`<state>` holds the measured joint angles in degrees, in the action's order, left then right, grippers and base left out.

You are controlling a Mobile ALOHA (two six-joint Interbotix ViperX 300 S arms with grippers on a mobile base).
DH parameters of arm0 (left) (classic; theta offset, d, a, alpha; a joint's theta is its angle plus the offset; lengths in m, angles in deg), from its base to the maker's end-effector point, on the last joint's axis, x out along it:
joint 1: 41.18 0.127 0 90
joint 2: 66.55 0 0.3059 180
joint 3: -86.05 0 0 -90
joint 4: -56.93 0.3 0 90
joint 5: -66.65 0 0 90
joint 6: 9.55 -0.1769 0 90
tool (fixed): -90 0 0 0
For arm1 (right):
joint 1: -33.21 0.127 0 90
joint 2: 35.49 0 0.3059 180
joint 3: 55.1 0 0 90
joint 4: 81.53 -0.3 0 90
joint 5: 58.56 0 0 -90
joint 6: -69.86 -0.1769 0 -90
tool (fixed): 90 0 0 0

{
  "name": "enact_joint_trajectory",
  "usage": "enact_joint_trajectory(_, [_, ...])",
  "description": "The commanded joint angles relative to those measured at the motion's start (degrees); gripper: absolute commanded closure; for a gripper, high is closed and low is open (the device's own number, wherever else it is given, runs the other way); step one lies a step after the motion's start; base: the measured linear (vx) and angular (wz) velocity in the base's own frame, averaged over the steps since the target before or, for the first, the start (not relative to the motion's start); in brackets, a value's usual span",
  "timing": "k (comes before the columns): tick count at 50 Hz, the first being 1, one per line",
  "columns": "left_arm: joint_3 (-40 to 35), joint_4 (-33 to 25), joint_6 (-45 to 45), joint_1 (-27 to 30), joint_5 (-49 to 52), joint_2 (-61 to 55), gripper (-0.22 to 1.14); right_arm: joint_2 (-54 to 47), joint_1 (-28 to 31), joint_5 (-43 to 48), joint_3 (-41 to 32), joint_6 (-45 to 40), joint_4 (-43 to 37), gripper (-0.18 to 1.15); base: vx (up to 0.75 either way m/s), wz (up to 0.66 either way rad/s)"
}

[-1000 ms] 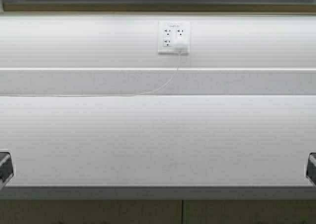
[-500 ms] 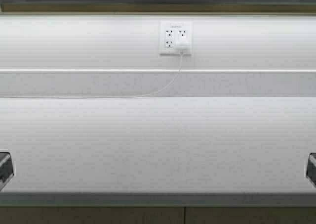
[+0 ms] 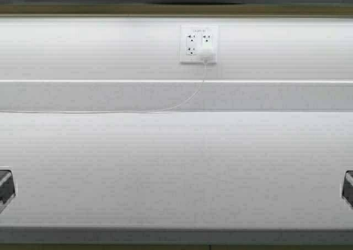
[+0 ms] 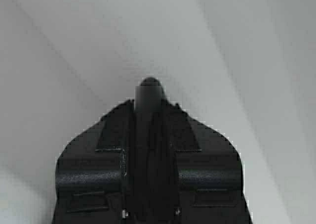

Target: Open the cabinet, put the pot inside, then close it

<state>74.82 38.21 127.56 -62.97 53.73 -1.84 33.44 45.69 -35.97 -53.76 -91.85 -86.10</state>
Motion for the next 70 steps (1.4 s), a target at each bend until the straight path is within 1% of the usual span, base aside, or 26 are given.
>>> enact_joint_trajectory(1, [-0.79, -0.44, -3.08, -1.93, -0.26, 0.97, 0.87, 1.32, 1.49, 0.53, -1.76, 0.44, 0.53, 0.90, 0.08, 0.01])
enact_joint_trajectory(24, [2.99, -1.85, -2.46, -2.02, -0.35, 0.79, 0.87, 0.18, 1.49, 1.05, 1.14, 0.44, 1.93, 0.90, 0.07, 0.00])
enact_joint_trajectory(28, [3.87, -3.69, -1.58, -2.02, -1.49, 0.70, 0.86, 0.00, 1.32, 1.23, 1.41, 0.70, 1.67, 0.86, 0.04, -0.01])
enact_joint_trajectory(31, [4.92, -4.66, -1.05, -2.02, -4.66, 0.79, 0.82, -0.18, 1.23, 2.11, 1.58, 1.05, 1.85, 0.75, 0.03, -0.01])
enact_joint_trajectory(33, [6.06, -4.83, -0.44, -2.29, -7.82, 0.97, 0.76, -0.18, 1.23, 3.52, 1.67, 2.29, 1.85, 0.61, 0.03, -0.01])
enact_joint_trajectory(35, [7.12, -5.01, 0.00, -2.64, -11.78, 1.05, 0.65, -0.35, 1.23, 5.63, 1.93, 2.37, 2.02, 0.44, 0.02, -0.01])
enact_joint_trajectory(40, [9.05, -5.01, 2.02, -2.90, -19.60, 1.23, 0.27, -0.79, 1.05, 9.49, 2.20, 1.67, 2.20, -0.03, 0.01, -0.01])
enact_joint_trajectory(41, [9.23, -5.19, 2.72, -2.90, -20.39, 1.23, 0.19, -0.88, 1.05, 9.67, 2.37, 1.23, 2.02, -0.09, 0.01, 0.00])
enact_joint_trajectory(42, [9.32, -5.19, 3.43, -2.81, -21.01, 1.23, 0.10, -0.88, 0.97, 10.02, 2.55, 0.97, 2.02, -0.13, 0.01, 0.01])
enact_joint_trajectory(43, [9.49, -5.27, 4.13, -2.81, -21.71, 1.23, 0.02, -0.88, 0.88, 10.02, 2.72, 0.97, 2.02, -0.14, 0.00, 0.00])
enact_joint_trajectory(45, [10.02, -5.27, 5.89, -2.55, -22.94, 1.41, -0.12, -0.79, 0.79, 10.37, 2.99, 0.88, 1.93, -0.10, 0.00, 0.00])
enact_joint_trajectory(47, [10.99, -5.36, 7.73, -1.67, -24.61, 2.11, -0.17, -0.62, 0.18, 10.99, 3.08, 0.79, 1.93, -0.06, 0.00, 0.00])
enact_joint_trajectory(49, [12.30, -5.36, 8.96, -0.79, -26.72, 3.08, -0.15, -0.09, -0.70, 11.95, 3.69, 0.79, 1.85, -0.04, 0.00, 0.00])
enact_joint_trajectory(53, [15.73, -5.27, 10.90, 1.58, -30.50, 5.54, -0.09, 1.67, -3.25, 13.80, 5.45, 0.70, 1.85, -0.06, 0.00, 0.00])
enact_joint_trajectory(58, [19.51, -5.36, 11.16, 4.22, -31.38, 8.96, -0.09, 4.13, -6.94, 14.24, 8.61, 0.70, 1.93, -0.06, 0.00, 0.00])
enact_joint_trajectory(63, [21.80, -4.57, 11.07, 4.83, -31.38, 10.55, -0.09, 5.89, -7.73, 14.41, 10.55, 0.97, 2.64, -0.05, 0.00, 0.00])
enact_joint_trajectory(65, [22.76, -2.90, 10.99, 4.83, -31.46, 11.25, -0.07, 7.12, -7.73, 14.50, 11.34, 1.23, 3.87, -0.05, 0.00, 0.00])
enact_joint_trajectory(66, [23.64, -0.35, 10.99, 4.83, -31.20, 11.95, -0.04, 7.82, -7.73, 14.41, 11.95, 2.11, 4.66, -0.04, 0.00, 0.00])
enact_joint_trajectory(67, [23.99, 0.62, 10.90, 4.83, -31.11, 12.22, -0.03, 8.61, -7.65, 14.15, 12.57, 2.90, 5.54, -0.02, 0.00, 0.00])
enact_joint_trajectory(69, [25.14, 5.01, 10.55, 4.83, -30.06, 13.45, 0.06, 10.28, -7.65, 13.18, 13.80, 3.25, 8.09, 0.04, 0.00, 0.00])
enact_joint_trajectory(70, [26.02, 8.61, 10.20, 4.75, -28.56, 14.33, 0.17, 11.16, -7.65, 12.48, 14.50, 3.43, 9.58, 0.09, 0.00, 0.00])
